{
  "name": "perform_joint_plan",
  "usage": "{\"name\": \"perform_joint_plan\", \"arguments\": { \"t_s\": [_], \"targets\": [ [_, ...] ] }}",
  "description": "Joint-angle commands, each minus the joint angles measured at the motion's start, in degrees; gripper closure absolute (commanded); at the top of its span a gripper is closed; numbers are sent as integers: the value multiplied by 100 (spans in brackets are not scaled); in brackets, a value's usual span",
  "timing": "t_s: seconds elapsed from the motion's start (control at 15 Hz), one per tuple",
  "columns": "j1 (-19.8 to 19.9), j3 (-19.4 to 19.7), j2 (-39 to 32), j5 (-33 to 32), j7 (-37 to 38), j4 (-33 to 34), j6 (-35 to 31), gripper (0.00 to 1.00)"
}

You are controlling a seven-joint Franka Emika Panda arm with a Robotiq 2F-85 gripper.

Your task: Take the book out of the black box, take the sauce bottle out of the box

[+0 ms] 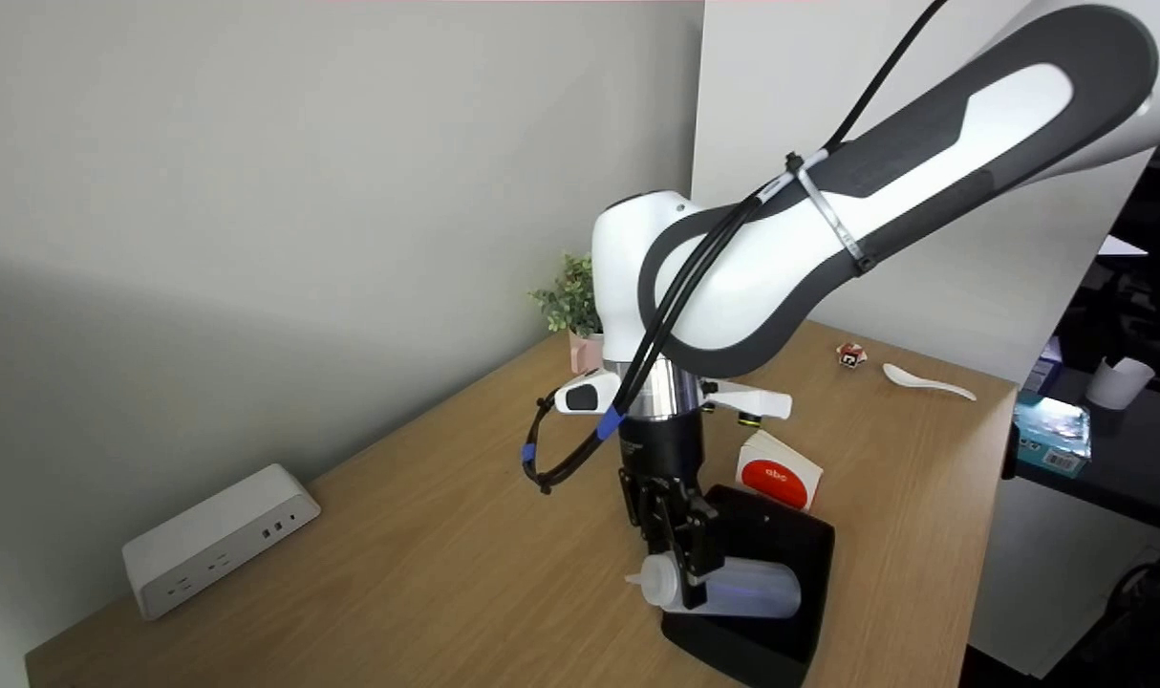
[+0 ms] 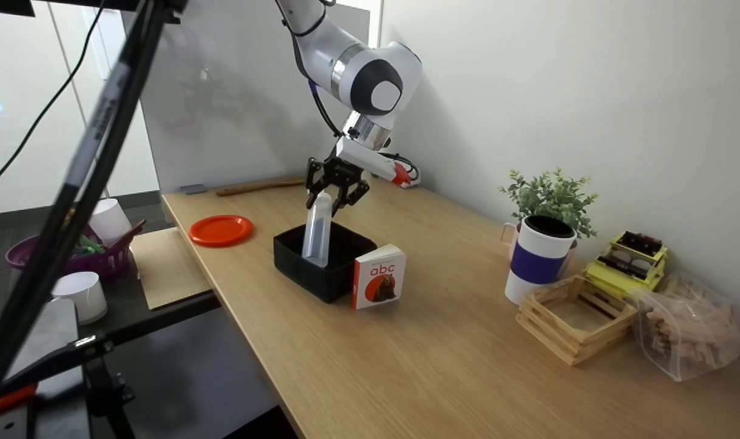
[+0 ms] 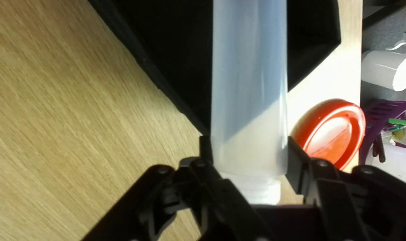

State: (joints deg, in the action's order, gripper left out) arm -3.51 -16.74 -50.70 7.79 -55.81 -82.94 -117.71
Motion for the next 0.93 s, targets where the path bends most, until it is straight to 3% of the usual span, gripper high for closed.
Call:
{"name": "perform_joint_plan", "arguments": {
  "t_s": [0.0,0.87],
  "targets": [
    [-104,46,92,-65,112,-43,-189,72],
    [-392,97,1277,-447,1238,-1149,-1313,72]
  ]
}}
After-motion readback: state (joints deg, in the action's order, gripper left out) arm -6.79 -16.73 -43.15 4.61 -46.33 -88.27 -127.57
